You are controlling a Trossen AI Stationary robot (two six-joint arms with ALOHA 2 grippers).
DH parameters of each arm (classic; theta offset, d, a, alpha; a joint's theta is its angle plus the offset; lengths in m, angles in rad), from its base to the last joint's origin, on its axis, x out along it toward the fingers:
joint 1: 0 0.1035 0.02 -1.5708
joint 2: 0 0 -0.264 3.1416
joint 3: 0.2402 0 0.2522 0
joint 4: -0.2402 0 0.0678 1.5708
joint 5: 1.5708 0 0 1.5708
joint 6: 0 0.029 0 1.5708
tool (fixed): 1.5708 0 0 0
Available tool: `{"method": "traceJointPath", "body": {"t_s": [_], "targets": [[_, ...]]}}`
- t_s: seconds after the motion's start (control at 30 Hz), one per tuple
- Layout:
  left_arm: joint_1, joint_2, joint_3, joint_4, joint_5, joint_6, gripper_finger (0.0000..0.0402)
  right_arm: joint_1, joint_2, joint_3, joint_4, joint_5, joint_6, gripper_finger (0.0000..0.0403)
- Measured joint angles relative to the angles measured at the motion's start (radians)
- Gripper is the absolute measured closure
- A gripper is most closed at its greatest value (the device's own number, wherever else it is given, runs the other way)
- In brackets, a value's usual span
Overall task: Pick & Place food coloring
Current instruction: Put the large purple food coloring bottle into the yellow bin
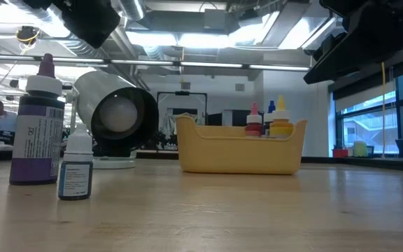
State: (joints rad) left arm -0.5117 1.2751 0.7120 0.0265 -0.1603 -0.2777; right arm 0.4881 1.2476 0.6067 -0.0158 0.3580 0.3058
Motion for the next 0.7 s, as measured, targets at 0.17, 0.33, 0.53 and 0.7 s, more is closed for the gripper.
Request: {"method": "traceJointPath", "body": {"t_s": [0.17, 0.33, 0.53, 0.7], "targets": [[0.0, 0.003, 0.0, -0.008, 0.018, 0.0, 0.0162, 0.0, 0.0, 0.0, -0.002, 0.008, 0.0, 0.0269], [-0.008, 0.006, 0.0, -0.055, -0.016, -0.03, 0.0162, -0.001, 0.0, 0.0, -0.002, 0.014, 0.0, 0.0269], [-0.01, 0.039, 0.0, -0.221, -0.083, -0.122, 0.0162, -0.001, 0.0, 0.0, -0.003, 0.015, -0.004, 0.0269], [-0.013, 0.072, 0.0, -0.24, -0.06, -0.13, 0.0162, -0.001, 0.001, 0.0, -0.004, 0.015, -0.005, 0.0269]]}}
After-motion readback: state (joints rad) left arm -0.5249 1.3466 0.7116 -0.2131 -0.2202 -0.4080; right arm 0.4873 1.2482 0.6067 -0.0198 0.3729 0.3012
